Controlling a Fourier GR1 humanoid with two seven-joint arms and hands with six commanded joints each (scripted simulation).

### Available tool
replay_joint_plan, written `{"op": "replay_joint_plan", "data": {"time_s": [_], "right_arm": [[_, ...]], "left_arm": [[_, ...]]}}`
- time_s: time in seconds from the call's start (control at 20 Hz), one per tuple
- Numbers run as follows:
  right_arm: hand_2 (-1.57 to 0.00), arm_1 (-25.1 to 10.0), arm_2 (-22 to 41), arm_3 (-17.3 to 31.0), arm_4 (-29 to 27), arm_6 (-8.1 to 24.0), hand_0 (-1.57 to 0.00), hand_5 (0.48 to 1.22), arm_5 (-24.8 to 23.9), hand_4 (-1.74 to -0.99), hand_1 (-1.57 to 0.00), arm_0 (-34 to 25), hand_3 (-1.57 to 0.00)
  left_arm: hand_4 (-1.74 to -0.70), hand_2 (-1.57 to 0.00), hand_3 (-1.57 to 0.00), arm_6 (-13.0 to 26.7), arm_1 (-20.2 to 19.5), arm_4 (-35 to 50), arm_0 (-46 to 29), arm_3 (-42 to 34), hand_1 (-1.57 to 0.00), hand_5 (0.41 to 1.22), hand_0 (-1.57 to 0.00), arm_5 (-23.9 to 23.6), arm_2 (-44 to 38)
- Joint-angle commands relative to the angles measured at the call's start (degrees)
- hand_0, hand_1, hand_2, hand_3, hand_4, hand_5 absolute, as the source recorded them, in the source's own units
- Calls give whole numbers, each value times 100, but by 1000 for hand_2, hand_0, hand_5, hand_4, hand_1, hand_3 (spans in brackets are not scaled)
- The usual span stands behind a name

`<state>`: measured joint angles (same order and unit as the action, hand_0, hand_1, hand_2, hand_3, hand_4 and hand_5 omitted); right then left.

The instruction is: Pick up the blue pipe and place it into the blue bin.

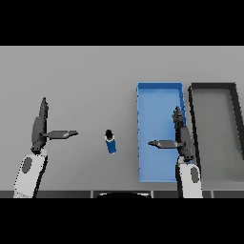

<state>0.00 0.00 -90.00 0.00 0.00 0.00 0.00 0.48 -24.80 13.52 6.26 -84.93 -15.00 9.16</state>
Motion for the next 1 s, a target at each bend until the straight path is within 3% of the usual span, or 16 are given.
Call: {"op": "replay_joint_plan", "data": {"time_s": [0.0,0.25,0.35,0.45,0.75,0.95], "right_arm": [[1,-2,2,-14,-3,-16,1,617,1,-1225,1,22,1],[1,-15,58,-173,-13,-93,1,617,58,-1225,1,248,1],[1,-454,399,-533,466,-575,1,618,325,-1224,1,625,1],[1,-563,596,-742,720,-601,1,620,379,-1225,1,770,1],[1,-685,639,-957,985,-231,1,597,244,-1185,1,842,1],[1,-696,687,-831,1017,-368,1,607,303,-1198,1,747,1]], "left_arm": [[-1074,1,1,-39,3,-4,-21,-21,1,591,1,-6,4],[-1074,1,1,-53,1,-51,-167,-241,1,591,1,-62,80],[-1073,1,1,-425,-781,33,-314,-366,1,590,1,1170,339],[-1076,1,1,-451,-1119,176,-307,-437,1,587,1,1699,387],[-1086,1,1,-624,-1253,264,-372,-506,1,605,1,2118,496],[-1102,1,1,-716,-1409,337,-531,-902,1,554,1,2726,844]]}}
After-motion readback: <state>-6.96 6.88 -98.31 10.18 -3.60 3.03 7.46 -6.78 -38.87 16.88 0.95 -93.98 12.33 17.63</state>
